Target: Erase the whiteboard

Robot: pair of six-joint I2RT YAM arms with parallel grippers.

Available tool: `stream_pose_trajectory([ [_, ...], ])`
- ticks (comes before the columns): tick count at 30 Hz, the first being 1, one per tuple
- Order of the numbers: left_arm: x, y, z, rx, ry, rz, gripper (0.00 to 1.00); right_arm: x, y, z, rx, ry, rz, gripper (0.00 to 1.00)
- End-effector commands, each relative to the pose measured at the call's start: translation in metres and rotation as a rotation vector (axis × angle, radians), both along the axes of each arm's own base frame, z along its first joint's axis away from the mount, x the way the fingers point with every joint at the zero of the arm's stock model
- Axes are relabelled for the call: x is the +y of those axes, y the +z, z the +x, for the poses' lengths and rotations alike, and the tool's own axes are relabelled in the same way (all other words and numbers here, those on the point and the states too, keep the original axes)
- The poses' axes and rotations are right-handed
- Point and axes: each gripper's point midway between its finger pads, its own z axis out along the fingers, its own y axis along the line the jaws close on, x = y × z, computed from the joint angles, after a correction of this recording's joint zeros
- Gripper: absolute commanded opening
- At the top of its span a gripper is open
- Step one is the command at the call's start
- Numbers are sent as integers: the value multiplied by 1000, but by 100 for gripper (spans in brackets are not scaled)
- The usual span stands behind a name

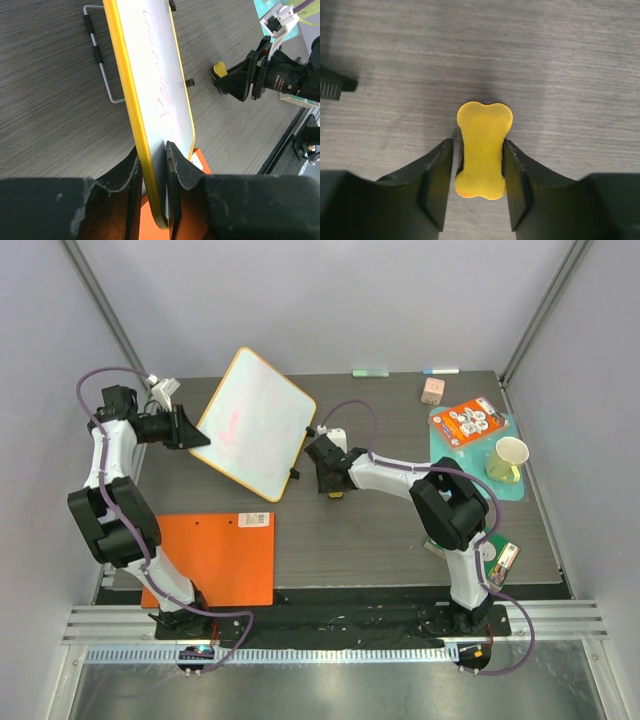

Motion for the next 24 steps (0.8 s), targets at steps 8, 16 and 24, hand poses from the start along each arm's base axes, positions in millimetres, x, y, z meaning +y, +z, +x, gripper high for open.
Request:
stream_pose_trajectory([
  [8, -3, 8, -2, -86, -40, 74, 0, -6, 33, -4, -36, -16, 4, 54],
  [16, -2, 7, -2, -84, -39, 79, 0, -7, 26, -3, -28, -22, -14, 49],
  [24, 0, 5, -2, -80, -37, 84, 0, -3, 19, -3, -12, -14, -2, 22],
])
